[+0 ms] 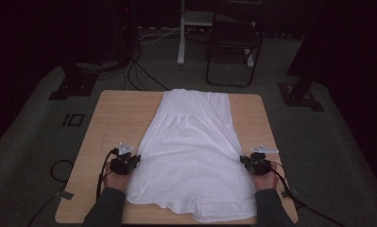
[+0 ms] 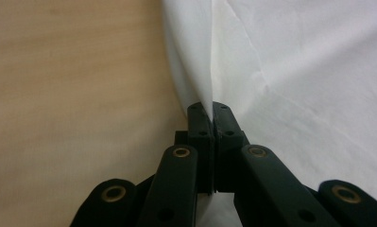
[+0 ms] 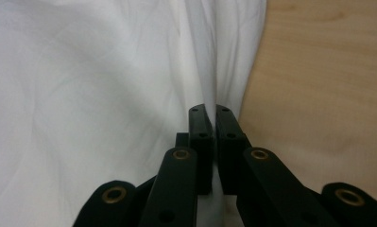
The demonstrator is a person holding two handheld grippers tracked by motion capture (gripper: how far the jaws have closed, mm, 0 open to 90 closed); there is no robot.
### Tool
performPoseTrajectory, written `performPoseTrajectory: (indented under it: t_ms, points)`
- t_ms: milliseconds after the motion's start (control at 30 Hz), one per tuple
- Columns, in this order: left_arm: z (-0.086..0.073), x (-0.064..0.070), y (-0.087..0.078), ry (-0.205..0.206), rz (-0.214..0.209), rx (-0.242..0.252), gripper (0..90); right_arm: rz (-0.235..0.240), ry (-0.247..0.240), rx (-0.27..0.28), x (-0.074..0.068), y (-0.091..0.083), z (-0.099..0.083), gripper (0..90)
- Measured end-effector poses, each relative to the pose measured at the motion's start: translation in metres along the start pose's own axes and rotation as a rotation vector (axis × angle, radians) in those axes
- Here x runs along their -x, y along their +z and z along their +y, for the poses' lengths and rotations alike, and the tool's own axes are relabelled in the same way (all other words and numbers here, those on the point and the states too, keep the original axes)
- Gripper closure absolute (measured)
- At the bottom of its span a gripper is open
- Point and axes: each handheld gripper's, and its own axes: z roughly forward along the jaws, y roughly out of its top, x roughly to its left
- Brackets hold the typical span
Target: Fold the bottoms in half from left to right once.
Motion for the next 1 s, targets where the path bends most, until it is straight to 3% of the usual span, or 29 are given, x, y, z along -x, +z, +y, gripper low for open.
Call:
performPoseTrajectory:
  t_ms: [167,367,433,567,600,667,767,867,1000]
  points:
    - [-0.019,0.011,-0.023,0.009,-0.013,-0.014,88.8,0.003,-0.019,-0.022,-0.013,-0.025,-0.023,87.9]
    - [-0.050,0.030,-0.053,0.032,-0.051,-0.030,88.7,0.057,0.024,-0.027,-0.018,-0.055,-0.053,87.9]
    - [-0.058,0.037,-0.060,0.038,-0.057,-0.040,88.7,0.067,0.034,-0.031,-0.020,-0.063,-0.061,87.8]
    - [-0.064,0.042,-0.065,0.058,-0.051,-0.045,87.0,0.068,0.006,-0.061,-0.028,-0.073,-0.066,86.3]
    - [-0.063,0.041,-0.066,0.049,-0.055,-0.037,81.1,0.069,-0.008,-0.063,-0.030,-0.074,-0.065,81.8]
    - [-0.060,0.037,-0.065,0.031,-0.057,0.000,60.7,0.097,-0.030,-0.043,-0.030,-0.077,-0.059,61.5]
    - [-0.045,0.027,-0.064,-0.004,-0.040,0.064,49.0,0.097,-0.040,0.028,-0.029,-0.078,-0.041,47.1]
    - [-0.021,0.020,-0.057,-0.011,-0.024,0.110,45.4,0.087,-0.083,0.081,-0.030,-0.070,-0.015,42.9]
    - [0.006,0.022,-0.035,-0.006,-0.046,0.135,45.0,0.099,-0.128,0.099,-0.033,-0.040,0.023,42.4]
